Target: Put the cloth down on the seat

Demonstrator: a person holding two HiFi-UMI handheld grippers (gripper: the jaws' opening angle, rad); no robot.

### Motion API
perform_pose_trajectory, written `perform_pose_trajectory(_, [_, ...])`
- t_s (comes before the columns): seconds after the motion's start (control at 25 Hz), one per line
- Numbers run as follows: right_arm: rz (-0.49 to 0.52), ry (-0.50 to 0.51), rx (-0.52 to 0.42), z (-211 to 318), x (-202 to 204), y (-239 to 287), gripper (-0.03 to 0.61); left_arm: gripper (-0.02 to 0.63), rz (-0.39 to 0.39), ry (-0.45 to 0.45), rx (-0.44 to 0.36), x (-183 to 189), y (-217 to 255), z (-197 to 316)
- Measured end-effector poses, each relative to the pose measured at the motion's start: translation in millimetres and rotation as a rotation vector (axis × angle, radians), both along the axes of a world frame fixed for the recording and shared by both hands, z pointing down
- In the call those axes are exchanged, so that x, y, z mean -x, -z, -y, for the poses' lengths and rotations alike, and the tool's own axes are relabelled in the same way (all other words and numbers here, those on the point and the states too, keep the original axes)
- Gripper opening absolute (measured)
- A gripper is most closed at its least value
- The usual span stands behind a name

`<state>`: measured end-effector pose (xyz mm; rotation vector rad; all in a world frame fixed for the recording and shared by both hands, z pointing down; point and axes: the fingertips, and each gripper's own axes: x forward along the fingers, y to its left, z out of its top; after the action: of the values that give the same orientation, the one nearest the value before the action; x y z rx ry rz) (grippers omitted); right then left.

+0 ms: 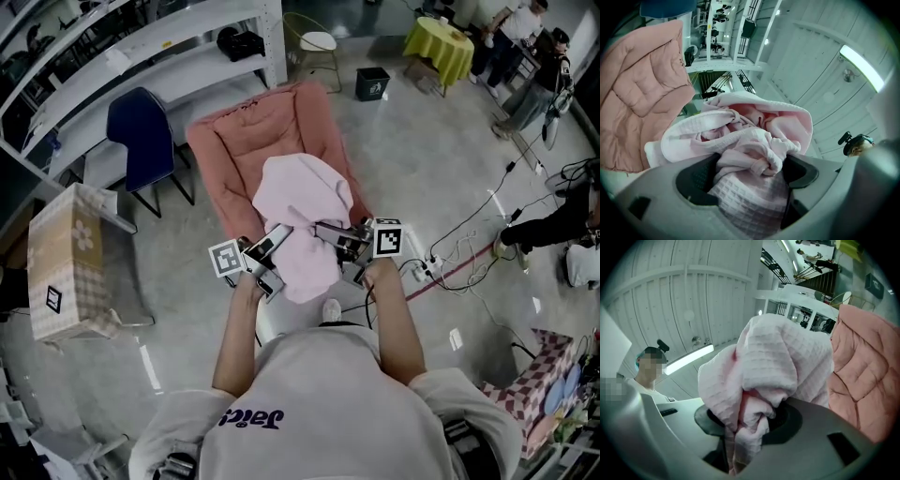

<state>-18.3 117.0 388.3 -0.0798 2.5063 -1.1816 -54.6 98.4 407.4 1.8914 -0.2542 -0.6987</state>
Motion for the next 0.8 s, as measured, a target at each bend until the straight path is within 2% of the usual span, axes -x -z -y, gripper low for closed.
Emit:
perform_pose_trajectory(0.12, [-0.021,0.033,0.000,24,-13,-5,0.150,0.430,-0.010,0.041,0.004,-12,-5,23])
perform_pose_trajectory(0.28, [-0.041,0.082,0.046,53,-15,-24,0.155,0.419,0.016,0.125,0.045,-12,-22,48])
perform_pose_trajectory(0.48, [-0.085,0.109,0.124,87,-3,-58,0.162,0.367,0.015,0.206,0.116,2,-50,75])
perform_pose_trajectory(0.64, [-0.063,0.092,0.167,118,13,-78,0.161,0.367,0.019,0.204,0.149,18,-73,106])
perform_pose_trajectory(0.8, [-0.057,0.012,0.217,163,26,-107,0.163,0.367,0.039,0.161,0.197,33,-102,152])
